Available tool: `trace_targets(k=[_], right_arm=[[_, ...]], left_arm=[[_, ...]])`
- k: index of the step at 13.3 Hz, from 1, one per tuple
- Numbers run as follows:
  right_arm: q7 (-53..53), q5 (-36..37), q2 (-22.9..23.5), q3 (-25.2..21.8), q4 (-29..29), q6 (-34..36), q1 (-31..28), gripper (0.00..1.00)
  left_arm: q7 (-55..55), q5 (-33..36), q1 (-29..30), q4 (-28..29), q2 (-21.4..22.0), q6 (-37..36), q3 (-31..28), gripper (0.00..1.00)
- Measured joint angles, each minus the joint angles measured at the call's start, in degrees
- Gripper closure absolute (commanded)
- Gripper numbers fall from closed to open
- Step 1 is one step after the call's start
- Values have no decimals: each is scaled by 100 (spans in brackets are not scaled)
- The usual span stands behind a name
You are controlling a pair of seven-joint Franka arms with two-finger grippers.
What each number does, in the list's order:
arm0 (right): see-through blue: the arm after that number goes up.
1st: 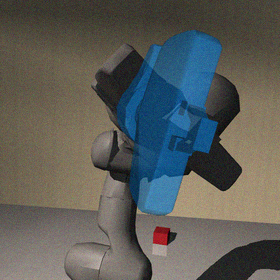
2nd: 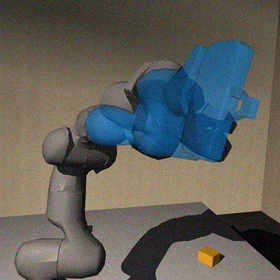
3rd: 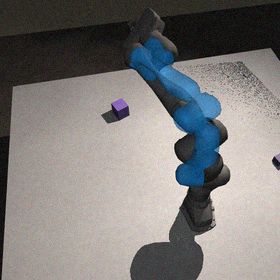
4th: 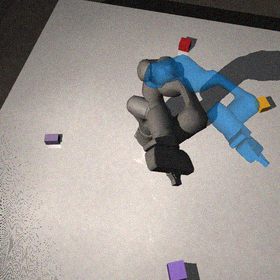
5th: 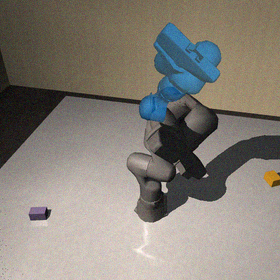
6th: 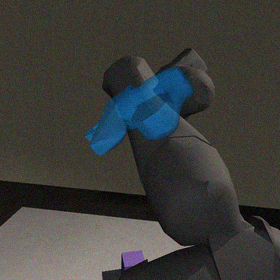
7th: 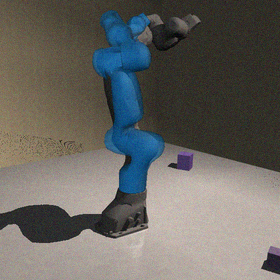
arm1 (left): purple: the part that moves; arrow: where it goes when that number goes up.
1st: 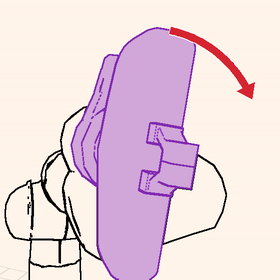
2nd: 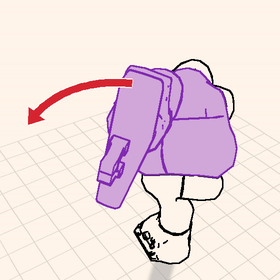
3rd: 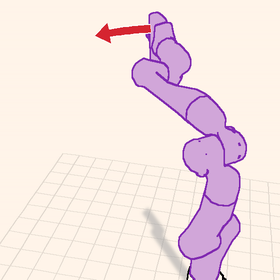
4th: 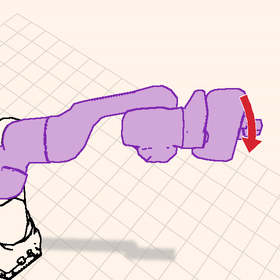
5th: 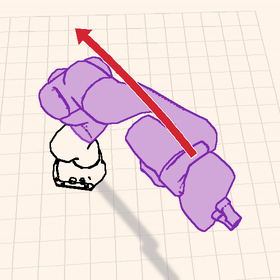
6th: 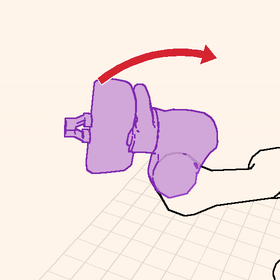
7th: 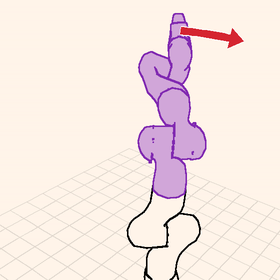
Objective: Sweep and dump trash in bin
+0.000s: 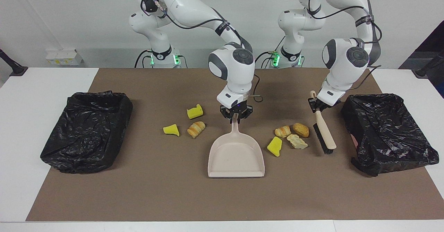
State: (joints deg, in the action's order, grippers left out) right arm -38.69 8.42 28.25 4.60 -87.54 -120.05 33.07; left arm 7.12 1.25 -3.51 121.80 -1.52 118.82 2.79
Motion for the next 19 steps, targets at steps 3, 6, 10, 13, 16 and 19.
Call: trace_targets(k=[3, 6, 10, 13, 16, 19], right_arm=[[1662, -132, -262, -11, 3, 481, -324, 100], [3700, -330, -505, -11, 3, 1015, -816, 100], [6674, -362, -596, -14, -17, 1255, -1307, 100], [8160, -357, -595, -18, -88, 1252, -1467, 100], [9219, -225, -595, -16, -200, 1229, -1479, 100], [9945, 268, -595, 16, -330, 947, -1460, 100]], left_arm=[[6, 0, 0, -8, 0, -1, 0, 100], [145, 0, 2, -5, -1, -6, -10, 100], [308, -4, -35, 117, -37, -7, 30, 100], [646, -9, -348, 248, -65, -1, 66, 100], [1400, -106, -901, 400, -81, 162, 97, 100], [1697, -497, -1264, 407, -89, 443, 98, 100]])
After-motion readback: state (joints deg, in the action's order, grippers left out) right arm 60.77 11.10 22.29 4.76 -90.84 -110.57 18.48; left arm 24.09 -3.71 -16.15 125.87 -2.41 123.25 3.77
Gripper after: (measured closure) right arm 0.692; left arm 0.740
